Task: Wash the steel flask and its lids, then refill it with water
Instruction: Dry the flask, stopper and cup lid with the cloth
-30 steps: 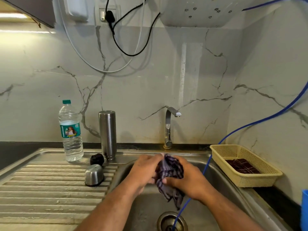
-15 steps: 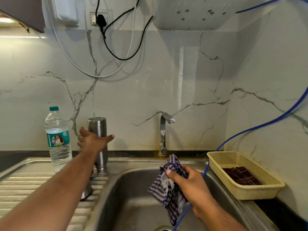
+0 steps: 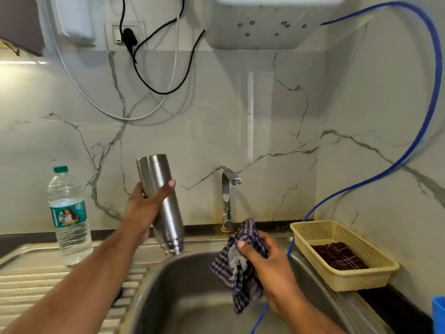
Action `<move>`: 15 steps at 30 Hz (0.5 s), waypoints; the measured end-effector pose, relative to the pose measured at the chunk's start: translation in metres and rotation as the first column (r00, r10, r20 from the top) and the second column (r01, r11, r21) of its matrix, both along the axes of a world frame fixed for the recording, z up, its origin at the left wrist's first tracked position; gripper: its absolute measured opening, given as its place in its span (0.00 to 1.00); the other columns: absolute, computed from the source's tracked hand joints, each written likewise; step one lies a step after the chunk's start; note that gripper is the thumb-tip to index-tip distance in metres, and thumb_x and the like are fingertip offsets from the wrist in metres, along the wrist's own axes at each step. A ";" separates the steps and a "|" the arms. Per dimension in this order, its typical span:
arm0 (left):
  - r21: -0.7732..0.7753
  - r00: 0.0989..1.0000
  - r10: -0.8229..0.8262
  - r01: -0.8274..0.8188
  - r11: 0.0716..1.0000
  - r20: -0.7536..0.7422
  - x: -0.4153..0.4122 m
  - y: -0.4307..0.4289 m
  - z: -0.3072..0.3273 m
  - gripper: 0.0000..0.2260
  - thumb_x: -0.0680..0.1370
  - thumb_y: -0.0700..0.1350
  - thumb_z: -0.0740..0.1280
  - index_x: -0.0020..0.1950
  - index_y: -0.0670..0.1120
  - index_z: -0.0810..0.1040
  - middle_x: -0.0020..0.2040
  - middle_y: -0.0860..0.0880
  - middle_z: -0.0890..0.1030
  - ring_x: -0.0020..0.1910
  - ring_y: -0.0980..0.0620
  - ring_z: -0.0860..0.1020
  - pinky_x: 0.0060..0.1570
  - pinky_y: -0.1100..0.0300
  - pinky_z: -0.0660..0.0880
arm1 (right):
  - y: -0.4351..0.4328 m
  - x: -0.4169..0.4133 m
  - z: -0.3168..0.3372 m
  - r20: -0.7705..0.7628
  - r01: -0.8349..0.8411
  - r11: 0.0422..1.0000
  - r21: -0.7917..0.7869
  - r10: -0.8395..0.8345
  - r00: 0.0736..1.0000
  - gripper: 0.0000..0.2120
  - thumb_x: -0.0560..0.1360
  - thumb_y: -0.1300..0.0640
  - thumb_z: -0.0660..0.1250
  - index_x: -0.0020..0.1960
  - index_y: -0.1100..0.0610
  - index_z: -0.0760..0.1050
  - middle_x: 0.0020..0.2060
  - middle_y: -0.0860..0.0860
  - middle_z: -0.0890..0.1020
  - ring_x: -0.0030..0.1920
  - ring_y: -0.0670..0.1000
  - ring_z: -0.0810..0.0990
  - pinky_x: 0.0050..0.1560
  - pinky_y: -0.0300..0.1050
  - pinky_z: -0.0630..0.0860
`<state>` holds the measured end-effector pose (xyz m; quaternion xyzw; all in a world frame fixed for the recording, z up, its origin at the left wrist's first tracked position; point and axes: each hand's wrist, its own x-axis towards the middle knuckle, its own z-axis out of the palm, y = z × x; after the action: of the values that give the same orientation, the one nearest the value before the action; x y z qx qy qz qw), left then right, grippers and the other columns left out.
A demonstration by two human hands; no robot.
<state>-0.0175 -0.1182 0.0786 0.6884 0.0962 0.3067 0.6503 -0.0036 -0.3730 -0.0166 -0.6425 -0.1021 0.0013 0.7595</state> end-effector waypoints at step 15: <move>-0.703 0.847 -0.491 0.223 0.675 -0.203 -0.055 -0.054 -0.087 0.33 0.74 0.52 0.75 0.72 0.38 0.69 0.45 0.34 0.82 0.39 0.35 0.84 0.41 0.41 0.83 | -0.020 -0.006 0.015 0.116 0.099 0.995 -0.013 -0.097 0.988 0.22 0.77 0.58 0.74 0.65 0.42 0.70 0.60 0.48 0.81 0.57 0.49 0.83 0.56 0.49 0.82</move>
<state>-0.0729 -0.1718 -0.0086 0.4662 0.1807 -0.0206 0.8658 -0.0100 -0.3926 -0.0018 -0.6527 -0.1140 -0.0723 0.7455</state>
